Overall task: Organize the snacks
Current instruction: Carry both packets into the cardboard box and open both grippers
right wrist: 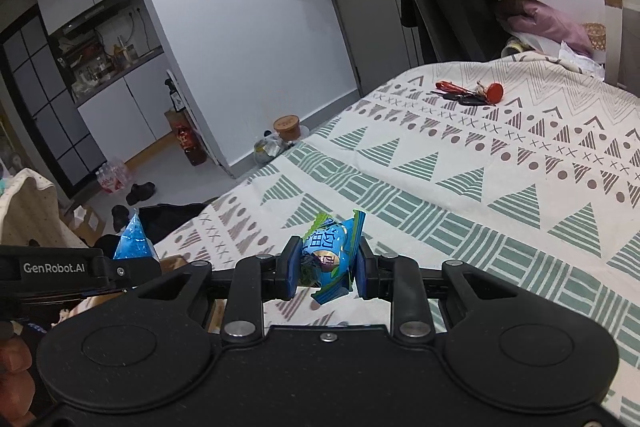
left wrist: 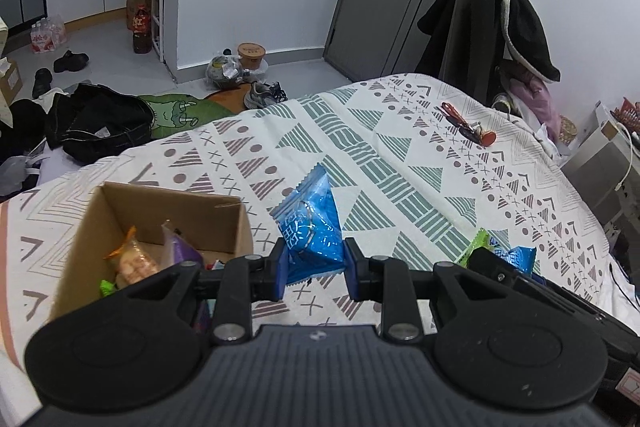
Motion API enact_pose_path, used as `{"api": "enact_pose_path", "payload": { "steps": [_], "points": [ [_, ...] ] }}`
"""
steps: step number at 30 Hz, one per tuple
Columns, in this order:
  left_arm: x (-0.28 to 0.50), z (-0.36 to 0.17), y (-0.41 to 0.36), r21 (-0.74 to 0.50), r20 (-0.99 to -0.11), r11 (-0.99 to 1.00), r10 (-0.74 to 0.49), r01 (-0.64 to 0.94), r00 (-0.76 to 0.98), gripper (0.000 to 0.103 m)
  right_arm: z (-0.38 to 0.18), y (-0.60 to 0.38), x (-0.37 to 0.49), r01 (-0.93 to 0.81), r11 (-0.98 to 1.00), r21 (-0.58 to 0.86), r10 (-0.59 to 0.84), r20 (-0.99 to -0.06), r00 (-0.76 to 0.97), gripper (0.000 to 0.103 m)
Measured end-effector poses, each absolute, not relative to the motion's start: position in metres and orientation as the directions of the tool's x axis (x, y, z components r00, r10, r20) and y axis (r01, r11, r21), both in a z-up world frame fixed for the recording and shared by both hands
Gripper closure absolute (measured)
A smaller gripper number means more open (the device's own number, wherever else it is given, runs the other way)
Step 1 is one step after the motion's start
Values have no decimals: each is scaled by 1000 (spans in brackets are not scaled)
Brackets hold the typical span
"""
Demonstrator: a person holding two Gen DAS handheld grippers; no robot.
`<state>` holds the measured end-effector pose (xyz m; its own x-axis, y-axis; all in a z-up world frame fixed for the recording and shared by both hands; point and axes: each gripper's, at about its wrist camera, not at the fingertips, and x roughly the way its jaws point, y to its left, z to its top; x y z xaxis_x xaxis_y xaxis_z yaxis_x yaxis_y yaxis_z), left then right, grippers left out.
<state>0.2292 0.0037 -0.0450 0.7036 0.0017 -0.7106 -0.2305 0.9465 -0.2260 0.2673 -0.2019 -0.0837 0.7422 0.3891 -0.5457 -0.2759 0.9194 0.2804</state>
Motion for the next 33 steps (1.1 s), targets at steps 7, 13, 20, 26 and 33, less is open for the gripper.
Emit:
{"api": "enact_pose_path", "payload": {
  "steps": [7, 13, 20, 26, 33],
  "points": [
    [209, -33, 22, -237, -698, 939, 14, -250, 716, 76, -71, -186, 247, -300, 915, 271, 403, -537, 742, 77],
    [194, -30, 43, -246, -692, 929, 30, -275, 722, 76, -64, -164, 235, -325, 911, 256, 413, -534, 738, 77],
    [182, -33, 75, -261, -693, 912, 50, -316, 719, 76, -58, -135, 228, -361, 901, 241, 434, -527, 731, 77],
    [177, -40, 105, -280, -698, 894, 60, -349, 714, 76, -58, -109, 227, -388, 892, 233, 451, -532, 717, 77],
    [177, -53, 135, -310, -705, 871, 58, -381, 707, 76, -62, -81, 228, -421, 880, 221, 469, -544, 695, 77]
  ]
}}
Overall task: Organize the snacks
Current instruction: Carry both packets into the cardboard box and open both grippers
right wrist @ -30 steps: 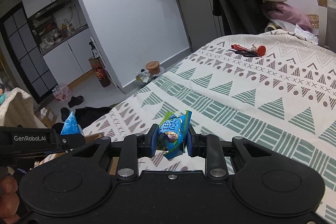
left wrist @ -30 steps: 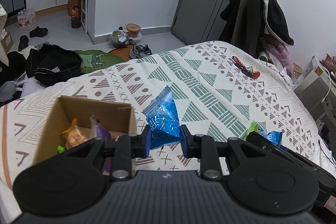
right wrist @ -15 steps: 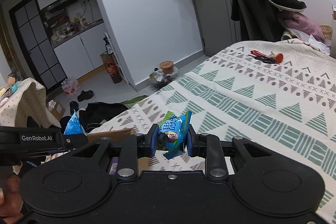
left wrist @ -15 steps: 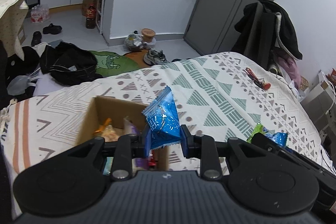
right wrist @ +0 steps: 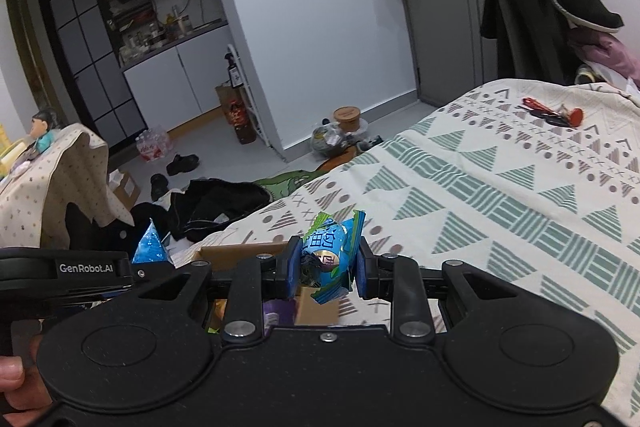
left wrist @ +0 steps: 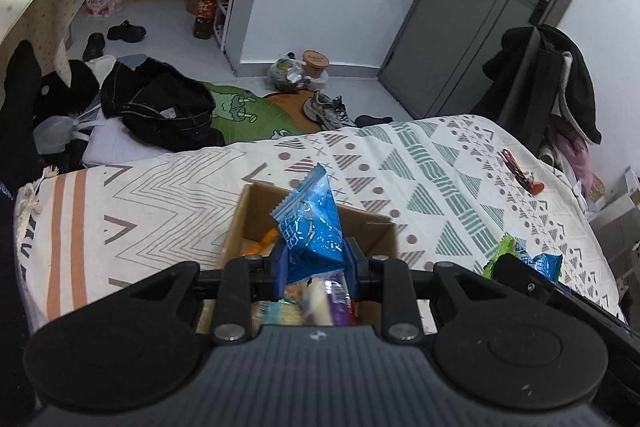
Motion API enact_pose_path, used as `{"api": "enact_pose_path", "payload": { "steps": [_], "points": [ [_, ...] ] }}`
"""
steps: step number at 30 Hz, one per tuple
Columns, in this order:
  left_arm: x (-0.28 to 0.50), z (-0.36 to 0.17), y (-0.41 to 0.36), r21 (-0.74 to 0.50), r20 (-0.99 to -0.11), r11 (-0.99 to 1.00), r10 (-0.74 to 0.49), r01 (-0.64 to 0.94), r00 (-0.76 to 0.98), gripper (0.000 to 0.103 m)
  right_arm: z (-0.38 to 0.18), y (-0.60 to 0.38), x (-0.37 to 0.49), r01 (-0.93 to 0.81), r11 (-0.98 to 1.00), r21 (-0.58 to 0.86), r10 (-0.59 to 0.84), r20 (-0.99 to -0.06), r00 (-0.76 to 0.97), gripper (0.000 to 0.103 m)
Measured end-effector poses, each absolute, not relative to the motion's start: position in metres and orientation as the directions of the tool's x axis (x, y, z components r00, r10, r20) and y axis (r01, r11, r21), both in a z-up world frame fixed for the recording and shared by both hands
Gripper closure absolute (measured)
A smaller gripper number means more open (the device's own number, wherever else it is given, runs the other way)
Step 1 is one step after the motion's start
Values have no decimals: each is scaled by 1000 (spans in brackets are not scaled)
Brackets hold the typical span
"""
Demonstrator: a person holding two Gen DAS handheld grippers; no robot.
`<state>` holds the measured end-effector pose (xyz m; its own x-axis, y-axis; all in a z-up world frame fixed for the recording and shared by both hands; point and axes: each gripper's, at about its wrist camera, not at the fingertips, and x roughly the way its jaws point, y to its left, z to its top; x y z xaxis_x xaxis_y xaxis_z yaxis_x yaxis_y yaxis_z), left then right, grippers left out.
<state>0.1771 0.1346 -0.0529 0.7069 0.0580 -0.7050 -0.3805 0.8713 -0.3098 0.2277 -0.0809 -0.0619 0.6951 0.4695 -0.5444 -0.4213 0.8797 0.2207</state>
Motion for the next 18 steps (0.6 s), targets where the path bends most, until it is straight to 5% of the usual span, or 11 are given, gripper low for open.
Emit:
{"api": "enact_pose_path", "payload": {
  "steps": [18],
  "points": [
    [228, -95, 173, -428, -709, 825, -54, -368, 703, 75, -84, -25, 254, -466, 868, 172, 467, -599, 650, 77]
  ]
}}
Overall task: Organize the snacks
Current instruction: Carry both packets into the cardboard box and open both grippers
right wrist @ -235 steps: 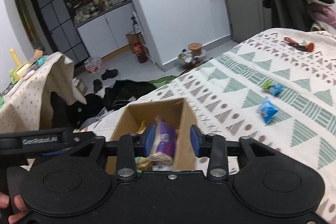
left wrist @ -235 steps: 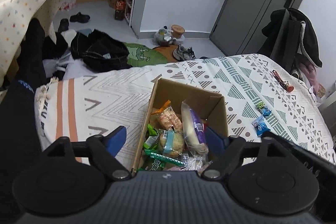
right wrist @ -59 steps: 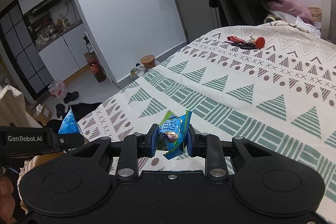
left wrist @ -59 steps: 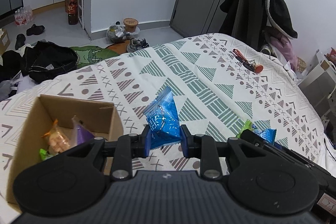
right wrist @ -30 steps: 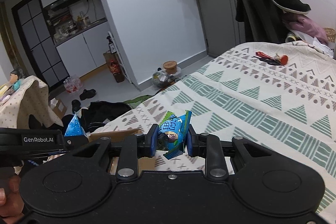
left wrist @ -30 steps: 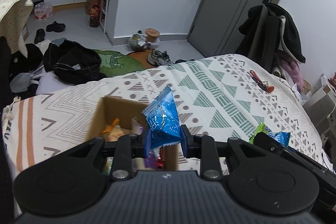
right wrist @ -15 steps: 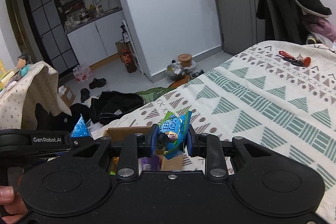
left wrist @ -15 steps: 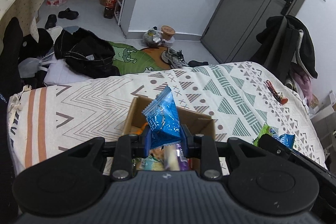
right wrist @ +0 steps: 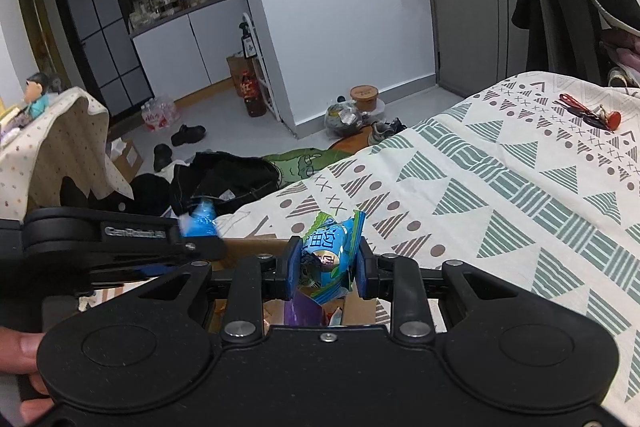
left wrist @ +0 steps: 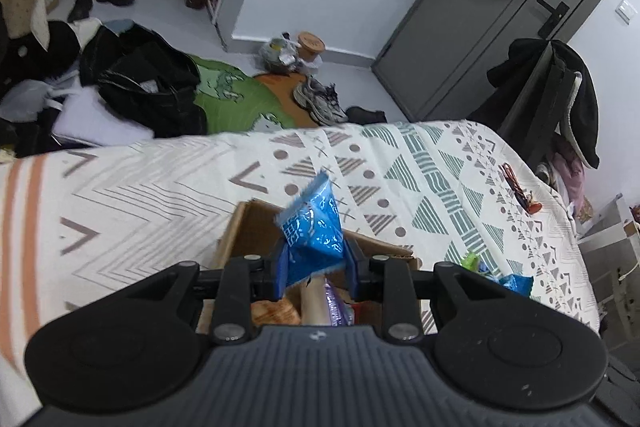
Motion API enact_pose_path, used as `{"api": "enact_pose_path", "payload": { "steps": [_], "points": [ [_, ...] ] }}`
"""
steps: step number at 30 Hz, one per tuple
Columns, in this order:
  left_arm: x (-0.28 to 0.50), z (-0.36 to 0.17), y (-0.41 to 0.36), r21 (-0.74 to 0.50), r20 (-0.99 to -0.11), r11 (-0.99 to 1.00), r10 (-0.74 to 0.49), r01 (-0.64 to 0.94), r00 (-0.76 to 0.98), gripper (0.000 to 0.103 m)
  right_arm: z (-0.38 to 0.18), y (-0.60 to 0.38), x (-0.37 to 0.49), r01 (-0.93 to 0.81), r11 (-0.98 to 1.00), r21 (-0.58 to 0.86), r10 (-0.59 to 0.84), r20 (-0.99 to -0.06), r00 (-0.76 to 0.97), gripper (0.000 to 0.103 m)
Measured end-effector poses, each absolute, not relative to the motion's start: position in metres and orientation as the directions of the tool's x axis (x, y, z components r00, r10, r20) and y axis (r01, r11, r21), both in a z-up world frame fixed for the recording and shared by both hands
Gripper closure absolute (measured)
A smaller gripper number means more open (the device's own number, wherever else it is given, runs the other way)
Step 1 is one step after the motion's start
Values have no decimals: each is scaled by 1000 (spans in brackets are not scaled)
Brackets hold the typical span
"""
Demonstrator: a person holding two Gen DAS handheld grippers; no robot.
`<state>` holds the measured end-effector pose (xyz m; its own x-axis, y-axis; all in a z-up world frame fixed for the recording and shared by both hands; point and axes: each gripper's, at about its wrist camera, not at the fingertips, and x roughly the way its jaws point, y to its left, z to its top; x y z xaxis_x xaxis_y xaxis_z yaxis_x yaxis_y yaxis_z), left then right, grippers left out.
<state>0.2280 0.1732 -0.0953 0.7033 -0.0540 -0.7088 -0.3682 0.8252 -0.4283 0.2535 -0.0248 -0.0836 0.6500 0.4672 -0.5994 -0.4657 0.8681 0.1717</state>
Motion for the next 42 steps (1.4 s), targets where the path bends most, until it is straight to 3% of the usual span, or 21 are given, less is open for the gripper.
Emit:
{"api": "enact_pose_path", "payload": {
  "steps": [6, 13, 16, 23, 27, 31, 42],
  "points": [
    [229, -120, 185, -490, -706, 787, -106, -375, 700, 71, -92, -10, 260, -479, 865, 150, 459, -625, 631, 77],
    [219, -114, 201, -504, -697, 765, -86, -400, 712, 67, -97, 4, 267, -488, 857, 165, 467, -646, 603, 73],
    [215, -110, 202, -498, -696, 767, -77, -404, 714, 60, -93, 3, 266, -476, 864, 163, 459, -643, 613, 67],
    [209, -100, 190, -451, -699, 810, -60, -375, 712, 28, -83, -22, 258, -432, 887, 164, 429, -641, 636, 66],
    [205, -93, 183, -423, -701, 827, -40, -370, 712, 17, -82, -39, 250, -400, 902, 163, 403, -653, 641, 60],
    [200, -87, 176, -390, -713, 842, -20, -373, 701, 14, -80, -53, 243, -378, 911, 166, 388, -660, 644, 58],
    [174, -68, 144, -305, -743, 882, 16, -360, 670, 12, -60, -91, 222, -346, 919, 189, 384, -631, 675, 38]
  ]
}}
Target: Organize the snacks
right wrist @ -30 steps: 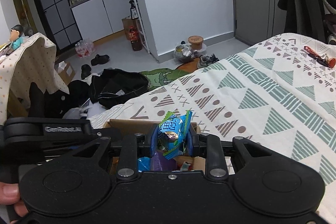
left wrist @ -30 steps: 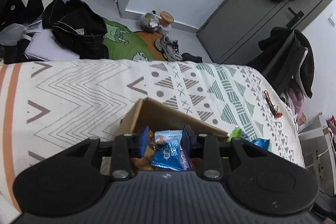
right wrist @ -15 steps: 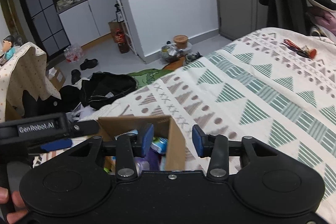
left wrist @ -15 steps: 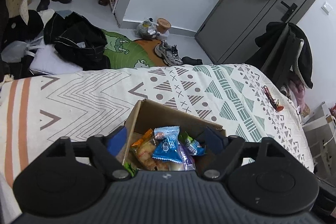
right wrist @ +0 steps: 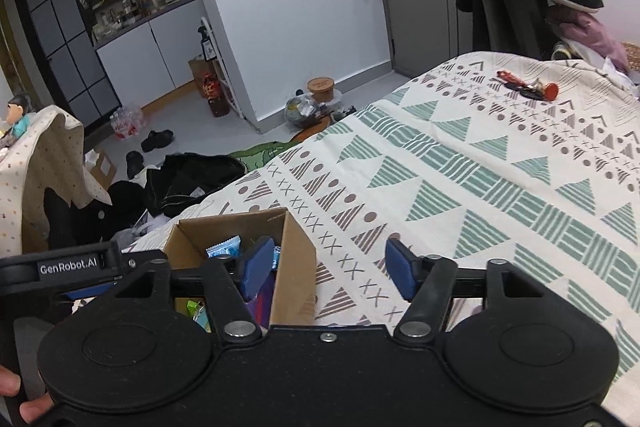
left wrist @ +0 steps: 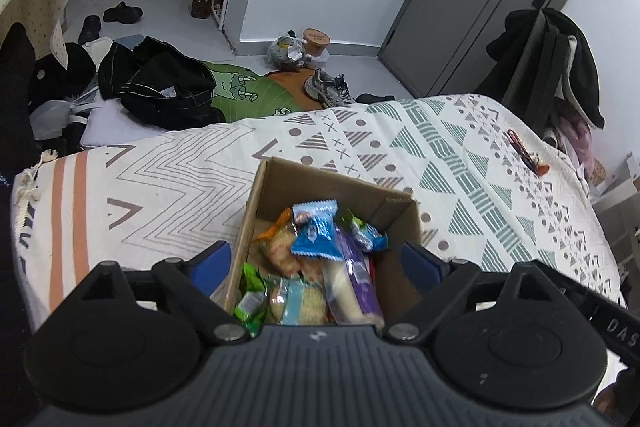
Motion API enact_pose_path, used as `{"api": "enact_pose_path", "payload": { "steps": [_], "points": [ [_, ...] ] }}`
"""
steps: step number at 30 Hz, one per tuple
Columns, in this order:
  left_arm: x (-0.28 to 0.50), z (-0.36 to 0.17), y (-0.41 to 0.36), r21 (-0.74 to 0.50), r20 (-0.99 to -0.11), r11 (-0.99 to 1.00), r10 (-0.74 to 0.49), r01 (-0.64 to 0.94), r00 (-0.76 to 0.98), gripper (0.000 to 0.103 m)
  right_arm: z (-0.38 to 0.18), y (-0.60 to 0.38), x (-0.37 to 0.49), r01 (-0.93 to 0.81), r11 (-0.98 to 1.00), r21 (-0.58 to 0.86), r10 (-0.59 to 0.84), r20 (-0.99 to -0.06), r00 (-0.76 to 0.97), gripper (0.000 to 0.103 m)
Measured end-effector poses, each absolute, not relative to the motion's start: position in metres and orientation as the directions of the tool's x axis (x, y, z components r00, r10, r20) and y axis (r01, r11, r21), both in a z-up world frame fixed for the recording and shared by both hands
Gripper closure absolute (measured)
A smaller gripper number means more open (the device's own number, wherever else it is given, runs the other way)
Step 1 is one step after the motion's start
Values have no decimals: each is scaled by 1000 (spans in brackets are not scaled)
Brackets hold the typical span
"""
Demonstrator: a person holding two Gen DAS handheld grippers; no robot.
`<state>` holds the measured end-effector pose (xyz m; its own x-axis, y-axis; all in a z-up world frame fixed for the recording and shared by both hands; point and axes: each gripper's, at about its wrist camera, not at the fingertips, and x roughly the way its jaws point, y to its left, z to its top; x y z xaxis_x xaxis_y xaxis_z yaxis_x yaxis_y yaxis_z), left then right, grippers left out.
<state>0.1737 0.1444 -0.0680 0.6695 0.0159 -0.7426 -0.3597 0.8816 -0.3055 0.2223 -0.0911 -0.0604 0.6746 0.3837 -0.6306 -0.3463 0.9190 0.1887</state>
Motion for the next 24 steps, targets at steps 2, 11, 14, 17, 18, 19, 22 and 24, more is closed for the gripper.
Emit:
{"api": "enact_pose_path", "payload": {
  "steps": [2, 11, 14, 17, 18, 19, 22, 24],
  "points": [
    [169, -63, 137, -294, -744, 888, 19, -353, 667, 12, -57, -98, 218, -344, 919, 192, 385, -626, 678, 34],
    [151, -46, 108, -247, -758, 913, 26, -324, 652, 11, -49, -124, 199, -319, 927, 198, 370, -627, 685, 25],
    [144, -40, 101, -229, -761, 920, 35, -319, 648, 10, -44, -132, 194, -315, 928, 200, 369, -619, 693, 21],
    [137, -34, 94, -220, -758, 924, 41, -314, 651, 6, -39, -140, 187, -317, 927, 201, 372, -611, 699, 16],
    [135, -31, 93, -215, -757, 925, 45, -313, 652, 6, -37, -142, 185, -317, 927, 201, 372, -608, 701, 11],
    [132, -28, 91, -210, -756, 927, 48, -312, 652, 6, -35, -144, 183, -316, 927, 200, 371, -607, 703, 9],
    [126, -21, 85, -196, -753, 931, 57, -307, 656, 5, -30, -150, 175, -314, 929, 197, 368, -599, 711, 0],
    [121, -16, 83, -196, -749, 933, 56, -301, 661, 5, -28, -154, 171, -316, 928, 197, 369, -595, 714, 0]
  ]
}}
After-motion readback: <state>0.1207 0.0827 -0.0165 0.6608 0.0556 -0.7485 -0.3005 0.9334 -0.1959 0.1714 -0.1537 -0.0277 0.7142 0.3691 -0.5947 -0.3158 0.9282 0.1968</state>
